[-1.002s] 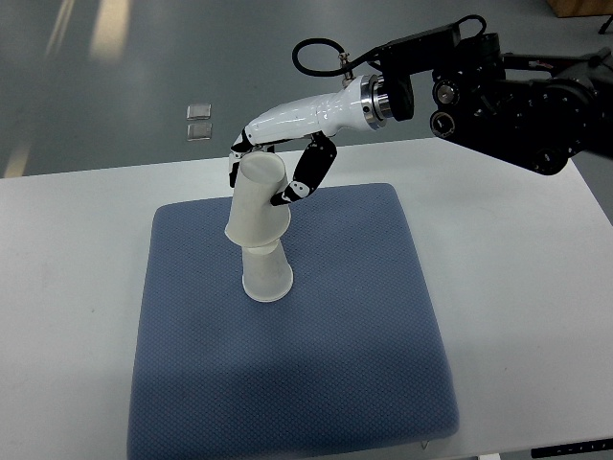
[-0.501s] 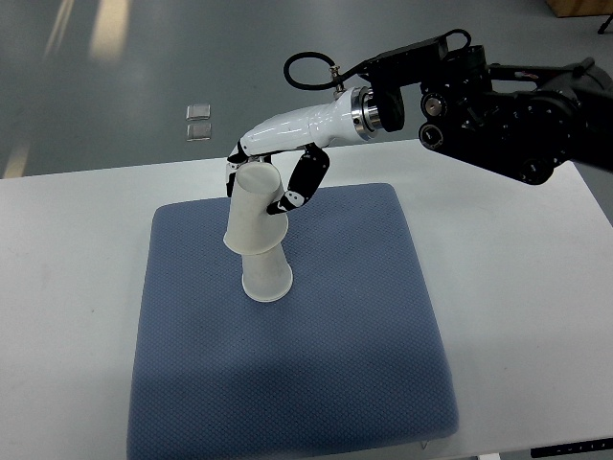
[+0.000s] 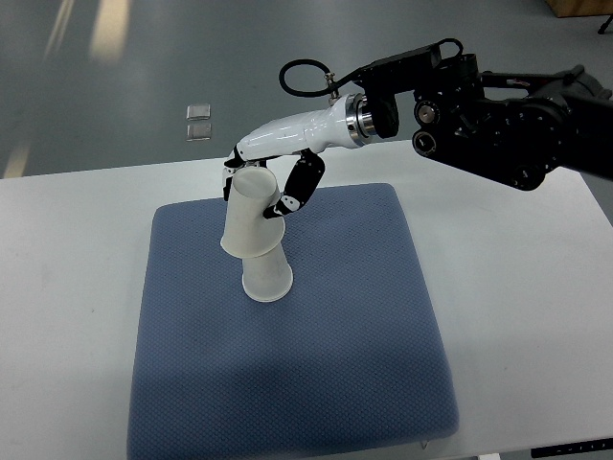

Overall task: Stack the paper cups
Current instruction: 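Lower the held cup onto the upside-down cup with the right hand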

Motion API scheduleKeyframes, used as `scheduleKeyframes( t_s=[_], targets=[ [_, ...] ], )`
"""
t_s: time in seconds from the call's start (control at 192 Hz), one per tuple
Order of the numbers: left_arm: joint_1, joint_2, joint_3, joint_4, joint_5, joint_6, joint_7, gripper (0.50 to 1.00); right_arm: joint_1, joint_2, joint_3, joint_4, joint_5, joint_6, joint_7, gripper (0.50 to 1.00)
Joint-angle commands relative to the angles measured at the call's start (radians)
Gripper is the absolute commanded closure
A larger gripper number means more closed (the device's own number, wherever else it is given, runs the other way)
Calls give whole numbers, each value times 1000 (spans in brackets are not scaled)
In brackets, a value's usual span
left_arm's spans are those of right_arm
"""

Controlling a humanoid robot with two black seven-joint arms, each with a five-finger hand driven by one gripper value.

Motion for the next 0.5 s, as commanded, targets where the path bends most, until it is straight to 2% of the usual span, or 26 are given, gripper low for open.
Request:
scheduleKeyframes(
  t_s=[0.0,0.23,0.282,0.496],
  targets=[
    [0,0,0,0,0,0,0,500,0,0,0,-1,0,-1,0,953],
    [0,0,-1,0,0,0,0,500,-3,12,-1,-2,-2,-1,2,920],
    [0,0,0,0,0,0,0,500,-6,17,-1,-2,-2,-1,2,893],
    [0,0,0,0,0,0,0,500,-15,18,-1,-12,-9,-3,2,854]
  ],
)
